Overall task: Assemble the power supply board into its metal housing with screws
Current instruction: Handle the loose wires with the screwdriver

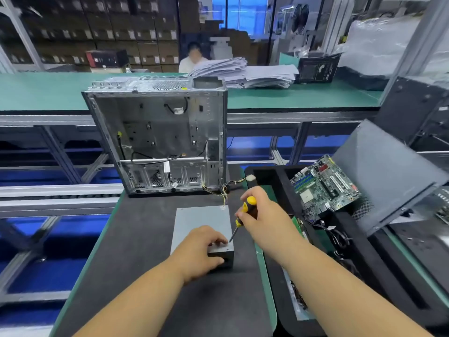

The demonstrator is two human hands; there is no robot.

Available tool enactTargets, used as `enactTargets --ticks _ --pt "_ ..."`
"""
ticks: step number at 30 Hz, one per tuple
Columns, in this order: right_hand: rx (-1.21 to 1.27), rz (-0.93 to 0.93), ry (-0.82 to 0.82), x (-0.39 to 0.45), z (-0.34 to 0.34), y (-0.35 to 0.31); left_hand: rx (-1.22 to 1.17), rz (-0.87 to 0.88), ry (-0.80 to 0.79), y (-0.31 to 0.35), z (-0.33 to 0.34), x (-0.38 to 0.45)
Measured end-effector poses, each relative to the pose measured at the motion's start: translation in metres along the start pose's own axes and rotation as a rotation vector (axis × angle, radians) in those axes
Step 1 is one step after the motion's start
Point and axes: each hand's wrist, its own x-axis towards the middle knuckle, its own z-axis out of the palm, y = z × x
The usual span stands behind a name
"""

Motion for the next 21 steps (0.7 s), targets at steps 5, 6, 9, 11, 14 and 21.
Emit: enactTargets --ticks 5,6,9,11,14,21 --pt "-0.022 -0.009 -0.029 0.006 0.006 0.006 0.015 0.041 -0.039 0.002 0.0 0.018" --pt "-0.03 -0.008 -0.028 0.007 0.008 0.007 -0.02 0.041 -0.045 0.0 0.0 0.02" --pt "-0.062 0.001 -0.034 0.01 0.012 0.009 -0.12 0.035 -0.061 -0.003 -0.003 0.024" --pt "-0.074 -0.001 -0.044 0.011 0.013 0.008 -0.146 0.037 -0.063 -0.004 -0.004 0.026" --pt "-0.105 -0.008 -0.075 0.013 0.011 0.005 -0.138 0.048 -0.058 -0.006 -0.005 0.026" --pt "-0.219 -0.066 -0.189 0.021 0.003 -0.009 -0.131 0.052 -0.096 -0.01 -0.008 0.034"
